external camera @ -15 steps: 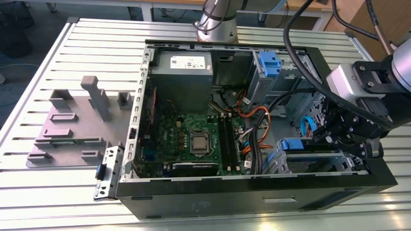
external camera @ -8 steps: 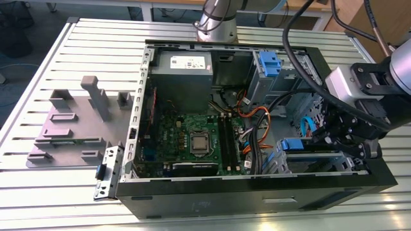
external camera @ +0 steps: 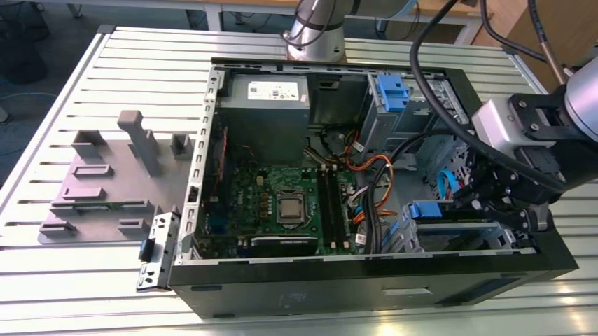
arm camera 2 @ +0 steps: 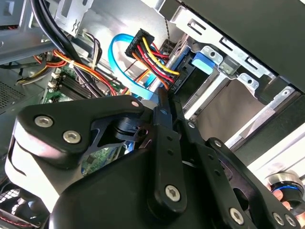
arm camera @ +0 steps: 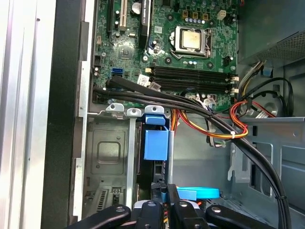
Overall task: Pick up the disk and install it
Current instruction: 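Insert the second disk wire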
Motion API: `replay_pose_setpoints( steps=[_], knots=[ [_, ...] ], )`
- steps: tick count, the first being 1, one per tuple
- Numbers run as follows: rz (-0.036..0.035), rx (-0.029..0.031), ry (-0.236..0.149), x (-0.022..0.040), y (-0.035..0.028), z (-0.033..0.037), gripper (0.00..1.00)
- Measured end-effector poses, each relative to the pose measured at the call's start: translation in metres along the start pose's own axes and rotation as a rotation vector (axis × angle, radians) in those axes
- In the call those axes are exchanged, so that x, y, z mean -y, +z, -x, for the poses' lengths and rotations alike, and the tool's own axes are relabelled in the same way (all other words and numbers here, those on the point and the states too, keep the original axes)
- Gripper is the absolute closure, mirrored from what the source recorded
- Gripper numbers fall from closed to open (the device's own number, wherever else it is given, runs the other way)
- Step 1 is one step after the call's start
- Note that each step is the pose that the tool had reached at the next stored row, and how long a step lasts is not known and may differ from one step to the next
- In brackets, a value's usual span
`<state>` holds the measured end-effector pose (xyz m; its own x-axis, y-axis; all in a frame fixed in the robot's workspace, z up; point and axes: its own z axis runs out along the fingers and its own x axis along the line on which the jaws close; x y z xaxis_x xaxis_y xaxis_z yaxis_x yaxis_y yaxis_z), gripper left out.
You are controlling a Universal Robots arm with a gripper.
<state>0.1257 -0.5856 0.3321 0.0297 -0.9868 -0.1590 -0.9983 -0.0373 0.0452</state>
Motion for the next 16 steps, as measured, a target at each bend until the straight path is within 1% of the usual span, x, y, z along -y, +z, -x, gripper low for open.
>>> replay_pose_setpoints(
  steps=[6, 12, 13, 14, 15, 16],
  knots=[
    [0.0009, -0.0004, 0.0, 0.0001, 0.0023, -0.0004, 0.84],
    [0.001, 0.0001, 0.0, 0.0001, 0.0027, -0.0004, 0.84],
    [0.001, 0.0002, 0.0, 0.0001, 0.0028, -0.0005, 0.82],
    [0.001, 0.0003, 0.0, 0.0001, 0.0029, -0.0005, 0.77],
    [0.0009, 0.0015, 0.0, 0.0002, 0.0035, -0.0005, 0.77],
    [0.0009, 0.001, 0.0, 0.0002, 0.0033, -0.0005, 0.71]
  ],
)
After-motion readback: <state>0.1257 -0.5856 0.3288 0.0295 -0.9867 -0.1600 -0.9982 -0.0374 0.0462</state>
